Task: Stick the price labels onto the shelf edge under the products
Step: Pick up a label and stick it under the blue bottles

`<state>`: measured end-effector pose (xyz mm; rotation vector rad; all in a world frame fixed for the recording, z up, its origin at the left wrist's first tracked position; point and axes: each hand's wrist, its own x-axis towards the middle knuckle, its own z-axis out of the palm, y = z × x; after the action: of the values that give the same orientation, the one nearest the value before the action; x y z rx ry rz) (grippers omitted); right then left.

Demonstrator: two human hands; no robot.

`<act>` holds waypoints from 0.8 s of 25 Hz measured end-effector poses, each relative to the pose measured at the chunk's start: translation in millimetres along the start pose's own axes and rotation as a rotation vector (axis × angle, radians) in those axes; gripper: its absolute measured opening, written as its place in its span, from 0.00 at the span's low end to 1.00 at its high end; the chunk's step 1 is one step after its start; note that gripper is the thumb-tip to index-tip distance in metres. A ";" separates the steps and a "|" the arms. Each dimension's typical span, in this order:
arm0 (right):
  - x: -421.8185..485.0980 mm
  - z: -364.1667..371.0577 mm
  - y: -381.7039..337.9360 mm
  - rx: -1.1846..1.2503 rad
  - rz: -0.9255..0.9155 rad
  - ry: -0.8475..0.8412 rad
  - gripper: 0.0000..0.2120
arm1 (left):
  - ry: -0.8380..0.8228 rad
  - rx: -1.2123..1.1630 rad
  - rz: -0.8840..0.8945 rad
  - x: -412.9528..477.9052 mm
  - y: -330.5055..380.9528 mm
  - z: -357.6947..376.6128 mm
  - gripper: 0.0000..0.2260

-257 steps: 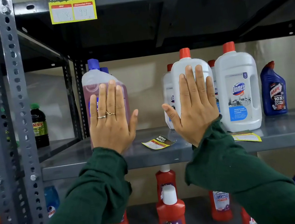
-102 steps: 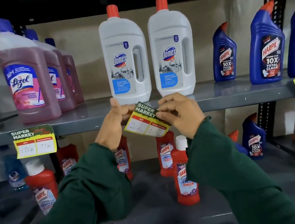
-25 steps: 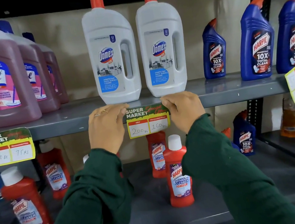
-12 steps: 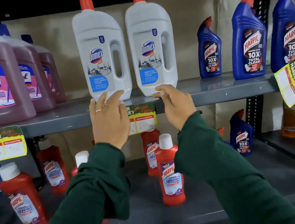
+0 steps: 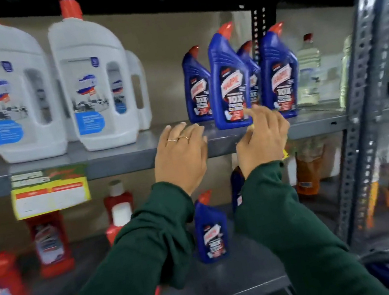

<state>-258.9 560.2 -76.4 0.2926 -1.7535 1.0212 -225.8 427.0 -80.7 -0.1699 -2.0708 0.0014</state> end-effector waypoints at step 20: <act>30.7 -54.0 77.7 0.272 0.252 -0.415 0.03 | -0.007 0.065 -0.135 14.0 56.8 39.2 0.16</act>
<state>-285.0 656.0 -83.2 0.4917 -2.0569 1.4667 -259.7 487.7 -91.6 0.0098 -2.0825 -0.0126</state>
